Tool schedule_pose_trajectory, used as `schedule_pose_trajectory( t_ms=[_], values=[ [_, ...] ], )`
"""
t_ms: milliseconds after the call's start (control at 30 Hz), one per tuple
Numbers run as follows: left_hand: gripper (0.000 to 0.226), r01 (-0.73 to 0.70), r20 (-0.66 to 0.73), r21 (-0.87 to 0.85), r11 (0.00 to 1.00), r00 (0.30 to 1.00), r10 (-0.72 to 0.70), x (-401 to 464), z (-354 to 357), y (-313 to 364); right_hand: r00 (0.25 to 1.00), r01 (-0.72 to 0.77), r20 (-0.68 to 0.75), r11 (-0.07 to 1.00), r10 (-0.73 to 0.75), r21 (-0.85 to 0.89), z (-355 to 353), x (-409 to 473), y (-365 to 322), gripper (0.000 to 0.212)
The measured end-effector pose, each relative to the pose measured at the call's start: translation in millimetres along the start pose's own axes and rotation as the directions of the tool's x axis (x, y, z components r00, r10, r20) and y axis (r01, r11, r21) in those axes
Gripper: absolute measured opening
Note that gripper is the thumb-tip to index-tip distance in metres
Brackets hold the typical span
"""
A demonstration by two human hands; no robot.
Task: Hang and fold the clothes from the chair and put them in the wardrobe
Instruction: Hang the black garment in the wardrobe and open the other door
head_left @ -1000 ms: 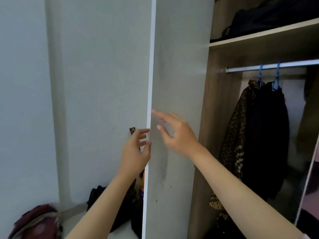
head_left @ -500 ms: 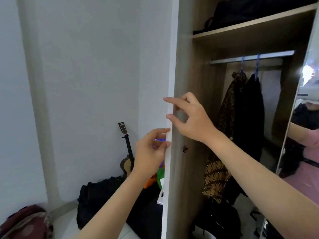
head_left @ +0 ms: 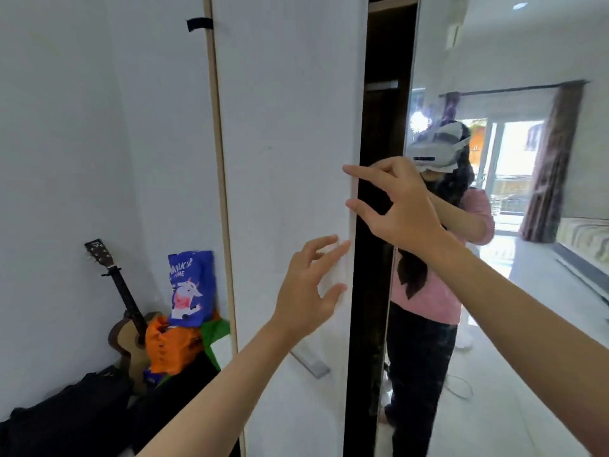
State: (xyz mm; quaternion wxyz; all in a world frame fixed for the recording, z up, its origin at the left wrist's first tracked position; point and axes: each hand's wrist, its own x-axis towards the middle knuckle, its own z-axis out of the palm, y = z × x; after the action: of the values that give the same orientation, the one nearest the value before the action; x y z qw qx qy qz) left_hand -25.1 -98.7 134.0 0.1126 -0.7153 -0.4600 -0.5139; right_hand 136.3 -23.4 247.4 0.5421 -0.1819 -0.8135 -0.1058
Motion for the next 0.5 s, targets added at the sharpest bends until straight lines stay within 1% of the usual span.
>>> schedule_pose_trajectory(
  t_ms=[100,233,300,367,433,500],
  values=[
    [0.066,-0.06,0.038,0.126,0.99,0.998,0.055,20,31,-14,0.998,-0.063,-0.003,0.991,0.063,-0.121,-5,1,31,0.048],
    [0.065,-0.106,0.051,0.167,0.98,0.994,0.099,45,73,-35,0.992,-0.124,-0.072,0.937,0.106,-0.326,2,4,74,0.046],
    [0.07,-0.116,0.061,0.19,0.975,0.992,0.106,54,91,-44,0.99,-0.14,-0.063,0.901,0.125,-0.41,7,9,93,0.047],
    [0.08,-0.124,0.076,0.2,0.972,0.991,0.111,61,110,-55,0.988,-0.153,-0.053,0.872,0.145,-0.466,13,12,111,0.05],
    [0.089,-0.119,0.089,0.224,0.967,0.991,0.101,68,126,-64,0.983,-0.181,-0.074,0.844,0.167,-0.505,20,12,124,0.054],
    [0.093,-0.107,0.079,0.25,0.962,0.993,0.09,75,138,-69,0.977,-0.21,-0.102,0.817,0.185,-0.537,25,15,132,0.058]
  ],
)
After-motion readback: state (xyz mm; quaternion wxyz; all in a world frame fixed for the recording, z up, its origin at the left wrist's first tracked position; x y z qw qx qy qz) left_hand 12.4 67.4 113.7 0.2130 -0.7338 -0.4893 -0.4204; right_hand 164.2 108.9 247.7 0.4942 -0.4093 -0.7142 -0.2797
